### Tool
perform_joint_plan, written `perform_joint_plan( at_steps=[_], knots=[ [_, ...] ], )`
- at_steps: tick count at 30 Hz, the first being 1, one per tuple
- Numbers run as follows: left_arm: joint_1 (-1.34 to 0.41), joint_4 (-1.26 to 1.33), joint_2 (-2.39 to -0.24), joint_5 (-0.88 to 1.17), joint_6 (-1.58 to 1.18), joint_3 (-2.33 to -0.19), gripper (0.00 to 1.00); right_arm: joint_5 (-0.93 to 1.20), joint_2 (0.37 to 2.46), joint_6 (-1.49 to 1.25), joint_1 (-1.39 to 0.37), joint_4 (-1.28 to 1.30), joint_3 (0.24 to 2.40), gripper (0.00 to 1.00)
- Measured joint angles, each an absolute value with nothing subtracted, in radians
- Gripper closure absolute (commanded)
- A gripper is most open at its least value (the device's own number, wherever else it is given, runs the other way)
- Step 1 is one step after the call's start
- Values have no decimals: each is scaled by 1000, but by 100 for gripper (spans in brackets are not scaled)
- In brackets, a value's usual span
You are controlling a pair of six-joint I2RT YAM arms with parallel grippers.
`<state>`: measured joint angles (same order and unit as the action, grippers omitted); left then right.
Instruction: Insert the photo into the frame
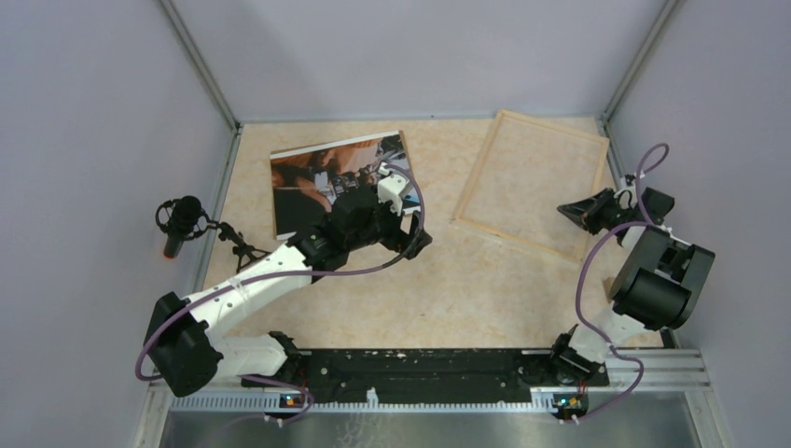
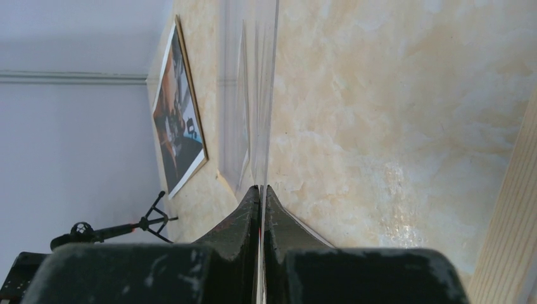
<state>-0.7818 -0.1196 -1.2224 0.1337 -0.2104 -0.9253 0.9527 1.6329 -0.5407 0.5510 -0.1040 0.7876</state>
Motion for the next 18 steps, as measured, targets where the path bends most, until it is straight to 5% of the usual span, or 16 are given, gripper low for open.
perform_joint_plan(
  at_steps=[18],
  knots=[
    [-783, -119, -1222, 134, -210, -925, 2, 960, 1633, -516, 561, -97, 788, 100]
  ],
)
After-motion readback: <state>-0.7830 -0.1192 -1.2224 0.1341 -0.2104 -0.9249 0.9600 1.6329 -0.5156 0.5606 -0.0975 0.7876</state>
